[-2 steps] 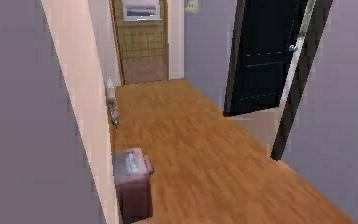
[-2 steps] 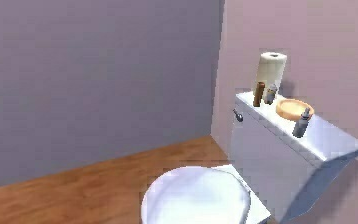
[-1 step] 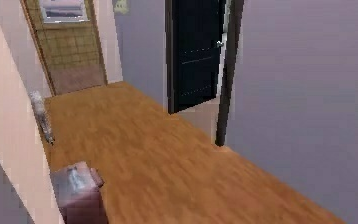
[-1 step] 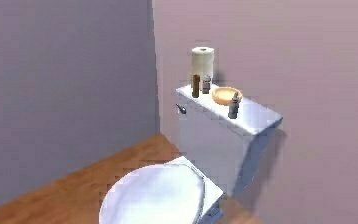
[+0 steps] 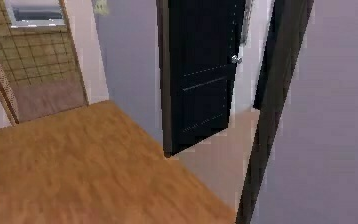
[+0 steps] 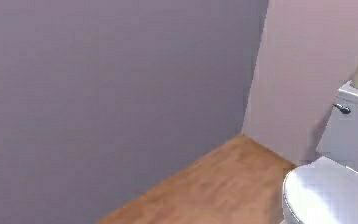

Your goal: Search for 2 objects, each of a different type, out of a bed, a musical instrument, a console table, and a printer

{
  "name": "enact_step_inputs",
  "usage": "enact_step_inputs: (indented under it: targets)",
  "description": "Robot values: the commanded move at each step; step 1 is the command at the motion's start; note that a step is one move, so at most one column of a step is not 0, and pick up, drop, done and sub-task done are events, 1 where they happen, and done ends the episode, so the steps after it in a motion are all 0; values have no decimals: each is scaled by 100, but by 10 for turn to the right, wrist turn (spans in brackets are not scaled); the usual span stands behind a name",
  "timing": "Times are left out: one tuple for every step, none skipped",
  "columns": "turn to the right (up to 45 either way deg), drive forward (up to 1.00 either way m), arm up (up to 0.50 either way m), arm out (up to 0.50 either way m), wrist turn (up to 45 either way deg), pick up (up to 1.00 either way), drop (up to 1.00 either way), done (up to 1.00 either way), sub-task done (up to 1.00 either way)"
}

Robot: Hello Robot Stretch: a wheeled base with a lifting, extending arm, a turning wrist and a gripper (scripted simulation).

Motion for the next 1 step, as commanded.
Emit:
enact_step_inputs:
  targets:
    - [-330, 0, 0, 0, 0, 0, 0, 0, 0]
